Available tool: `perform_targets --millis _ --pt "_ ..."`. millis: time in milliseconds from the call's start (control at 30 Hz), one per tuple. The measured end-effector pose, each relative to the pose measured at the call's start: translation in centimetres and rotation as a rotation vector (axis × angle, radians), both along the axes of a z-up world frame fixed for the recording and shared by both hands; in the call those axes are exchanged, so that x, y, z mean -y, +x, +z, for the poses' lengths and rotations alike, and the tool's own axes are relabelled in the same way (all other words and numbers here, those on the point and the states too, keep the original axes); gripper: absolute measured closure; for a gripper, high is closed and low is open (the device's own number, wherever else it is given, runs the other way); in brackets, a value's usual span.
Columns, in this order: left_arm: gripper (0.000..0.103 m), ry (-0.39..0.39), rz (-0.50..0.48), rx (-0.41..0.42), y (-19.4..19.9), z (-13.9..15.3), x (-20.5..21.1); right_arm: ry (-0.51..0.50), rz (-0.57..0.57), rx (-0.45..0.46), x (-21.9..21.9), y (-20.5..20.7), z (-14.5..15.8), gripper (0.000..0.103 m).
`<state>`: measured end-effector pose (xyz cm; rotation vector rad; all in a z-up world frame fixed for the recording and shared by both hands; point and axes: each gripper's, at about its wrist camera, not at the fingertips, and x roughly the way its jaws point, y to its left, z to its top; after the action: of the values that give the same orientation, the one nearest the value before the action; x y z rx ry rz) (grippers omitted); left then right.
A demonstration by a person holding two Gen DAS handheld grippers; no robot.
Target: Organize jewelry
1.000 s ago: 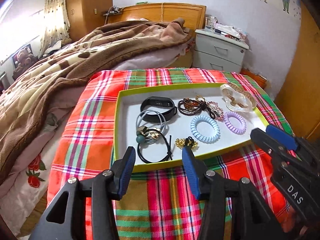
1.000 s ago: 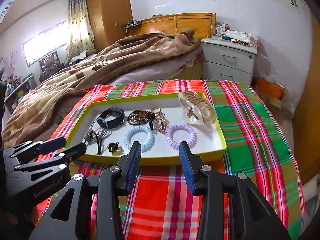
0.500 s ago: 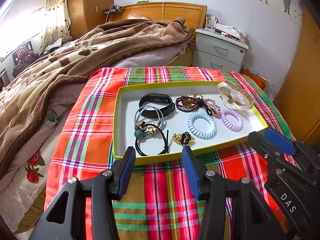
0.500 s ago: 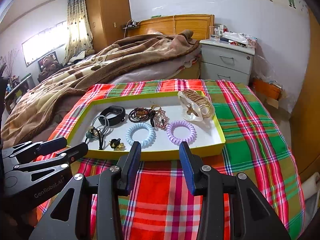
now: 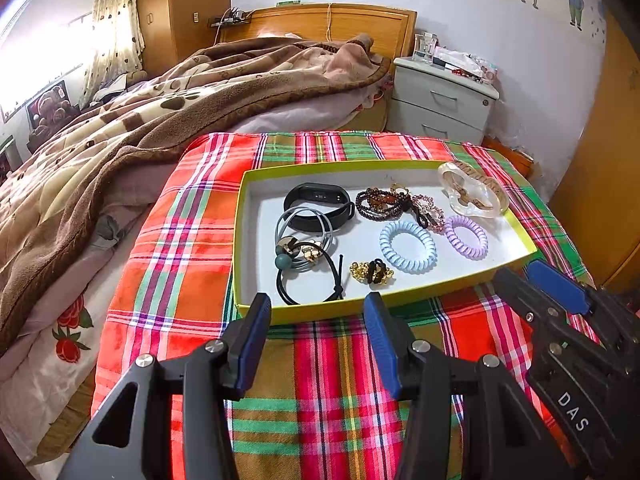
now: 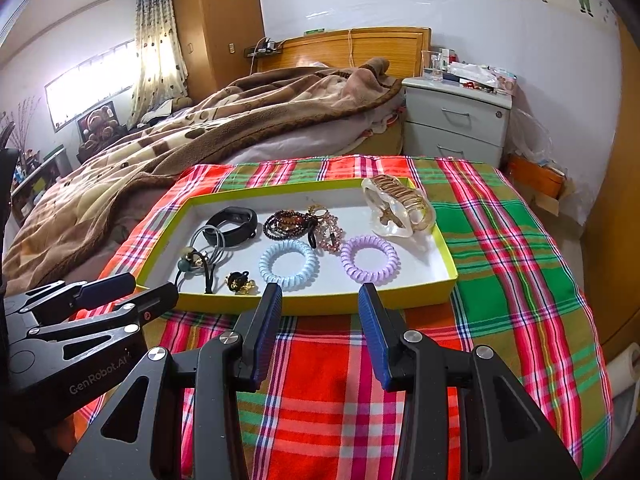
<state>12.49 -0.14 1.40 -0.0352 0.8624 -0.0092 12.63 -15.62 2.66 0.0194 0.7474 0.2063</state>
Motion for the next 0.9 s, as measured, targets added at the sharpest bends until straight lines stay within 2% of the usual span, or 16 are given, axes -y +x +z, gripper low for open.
perform_targets --millis 900 --pt "0.053 0.006 0.008 -0.006 -0.25 -0.03 -0.23 0.001 -0.004 -0.007 -0.24 -0.11 -0.04 0.062"
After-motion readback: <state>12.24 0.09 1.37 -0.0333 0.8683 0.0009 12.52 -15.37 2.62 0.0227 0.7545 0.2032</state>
